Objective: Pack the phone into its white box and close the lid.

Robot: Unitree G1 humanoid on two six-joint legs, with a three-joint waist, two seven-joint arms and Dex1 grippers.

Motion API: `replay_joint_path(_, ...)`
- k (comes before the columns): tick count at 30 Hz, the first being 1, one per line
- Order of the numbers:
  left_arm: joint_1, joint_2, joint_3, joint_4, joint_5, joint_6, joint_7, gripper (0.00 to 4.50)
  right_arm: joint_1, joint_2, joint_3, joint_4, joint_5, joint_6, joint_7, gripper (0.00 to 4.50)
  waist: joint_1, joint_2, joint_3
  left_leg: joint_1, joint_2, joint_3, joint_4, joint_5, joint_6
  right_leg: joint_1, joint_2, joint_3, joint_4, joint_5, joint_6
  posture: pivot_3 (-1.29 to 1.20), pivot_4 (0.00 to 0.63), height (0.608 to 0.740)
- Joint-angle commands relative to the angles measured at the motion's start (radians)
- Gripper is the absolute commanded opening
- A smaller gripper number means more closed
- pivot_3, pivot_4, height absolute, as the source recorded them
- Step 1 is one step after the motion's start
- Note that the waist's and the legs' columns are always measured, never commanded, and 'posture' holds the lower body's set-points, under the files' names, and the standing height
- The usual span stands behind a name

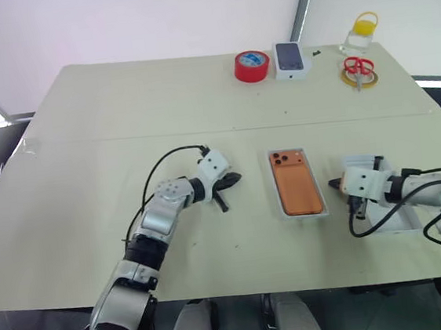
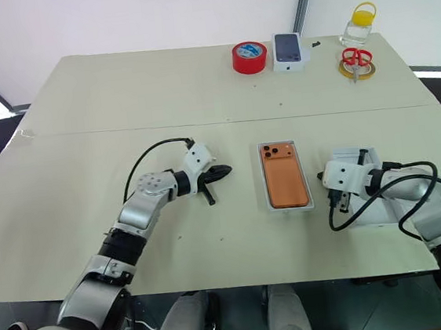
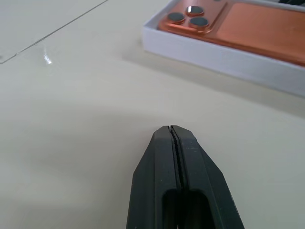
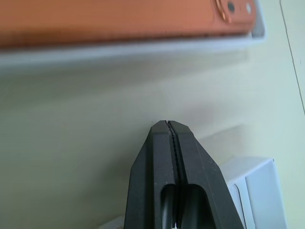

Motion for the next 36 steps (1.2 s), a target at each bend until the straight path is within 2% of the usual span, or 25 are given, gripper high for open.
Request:
replay_joint_path(1,0.030,0.048,0.051,-0.106,-0.043,-0.028,-0.026,0.04,0.026,-0.046,-0.057,0.006,0.025,-0.022,0.005,0.00,-0.001,0.000,0.000,0.000,0.000,0.000,0.000,0.000,0.000,0.000,0.000,0.000,0.000,0.000,0.000,0.00,0.150,0.740)
replay_joint_path(4,0.065,0.105,0.082,-0.155,-0.084,0.002,-0.068,0.04,0.057,-0.058,-0.080,-0.016,0.071,-0.013,0.035,0.00,-0.001,0.000,0.000,0.000,0.001,0.000,0.000,0.000,0.000,0.000,0.000,0.000,0.000,0.000,0.000,0.00,0.150,0.740)
replay_joint_path(5,0.073,0.124,0.094,-0.167,-0.104,0.033,-0.086,0.04,0.063,-0.050,-0.099,-0.050,0.137,0.053,0.073,0.00,-0.002,0.000,0.000,0.000,0.001,0.000,0.000,0.000,0.000,0.000,0.000,0.000,0.000,0.000,0.000,0.00,0.150,0.740)
replay_joint_path(6,0.078,0.142,0.104,-0.177,-0.126,0.064,-0.108,0.28,0.063,-0.041,-0.117,-0.081,0.197,0.120,0.100,0.00,-0.002,0.001,0.000,0.000,0.001,0.000,0.000,0.000,0.000,0.000,0.000,0.000,0.000,0.000,0.000,0.00,0.150,0.740)
replay_joint_path(7,0.083,0.164,0.104,-0.183,-0.116,0.052,-0.110,0.57,0.055,-0.030,-0.133,-0.107,0.235,0.185,0.103,0.25,-0.003,0.001,0.000,0.001,0.001,0.000,0.000,0.000,0.000,0.000,0.000,0.000,0.000,0.000,0.000,0.00,0.150,0.740)
replay_joint_path(8,0.085,0.181,0.105,-0.185,-0.100,0.031,-0.102,0.85,0.047,-0.023,-0.147,-0.132,0.269,0.242,0.104,0.55,-0.004,0.001,0.000,0.001,0.001,0.000,0.000,0.000,0.000,0.000,0.000,0.000,0.001,0.000,0.000,0.00,0.150,0.740)
replay_joint_path(9,0.083,0.194,0.113,-0.182,-0.095,0.013,-0.094,1.36,0.038,-0.014,-0.161,-0.159,0.291,0.291,0.091,0.89,-0.004,0.001,0.000,0.001,0.001,0.000,0.000,0.000,0.000,0.000,0.000,0.000,0.001,0.000,0.000,0.00,0.150,0.740)
replay_joint_path(12,0.081,0.221,0.139,-0.192,-0.123,0.008,-0.109,2.89,0.027,0.005,-0.200,-0.220,0.332,0.399,0.048,2.37,-0.001,0.001,0.000,0.001,0.001,0.000,0.000,0.000,0.000,0.000,0.000,0.000,0.001,0.000,0.000,0.00,0.150,0.740)
replay_joint_path(15,0.106,0.242,0.179,-0.208,-0.163,-0.025,-0.129,4.42,0.028,0.063,-0.240,-0.280,0.352,0.500,-0.054,3.93,0.002,0.001,0.000,0.000,0.001,0.000,0.000,0.000,0.000,0.000,0.000,0.000,0.001,0.000,0.000,0.00,0.150,0.740)
replay_joint_path(16,0.120,0.245,0.192,-0.207,-0.164,-0.061,-0.124,4.50,0.031,0.086,-0.255,-0.302,0.372,0.553,-0.086,4.47,0.001,0.001,0.000,0.000,0.001,0.000,0.000,0.000,0.000,0.000,0.000,0.000,0.001,0.000,0.000,0.00,0.150,0.740)
replay_joint_path(22,0.205,0.255,0.255,-0.251,-0.202,-0.225,-0.132,4.50,0.154,0.143,-0.347,-0.493,0.373,0.771,-0.238,4.47,0.003,0.002,0.000,-0.002,0.001,0.000,0.000,0.000,0.000,-0.003,-0.002,0.000,0.002,0.000,-0.001,0.00,0.150,0.740)
replay_joint_path(26,0.237,0.271,0.261,-0.270,-0.238,-0.306,-0.198,4.50,0.252,0.106,-0.352,-0.575,0.373,0.891,-0.231,4.47,0.002,0.002,0.000,-0.002,0.000,0.001,0.000,0.000,0.000,-0.003,-0.003,0.000,0.002,0.000,-0.001,0.00,0.150,0.740)
replay_joint_path(29,0.257,0.302,0.251,-0.266,-0.248,-0.363,-0.267,4.50,0.291,0.098,-0.401,-0.596,0.426,0.987,-0.207,4.47,-0.001,0.003,-0.001,-0.002,0.000,0.001,0.000,0.000,0.000,-0.003,-0.003,0.000,0.002,0.000,-0.001,0.00,0.150,0.740)
replay_joint_path(32,0.265,0.320,0.246,-0.264,-0.265,-0.390,-0.306,4.50,0.301,0.103,-0.443,-0.654,0.506,1.113,-0.187,4.47,-0.001,0.004,-0.001,-0.002,0.001,0.002,0.000,0.000,0.000,-0.004,-0.002,0.000,0.002,0.000,-0.001,0.00,0.150,0.740)
replay_joint_path(36,0.283,0.340,0.235,-0.297,-0.314,-0.363,-0.375,4.50,0.280,0.050,-0.431,-0.696,0.540,1.283,-0.199,4.47,-0.001,0.004,-0.001,-0.002,0.001,0.001,0.000,0.000,0.000,-0.004,-0.001,0.000,0.002,-0.001,-0.001,0.00,0.150,0.740)
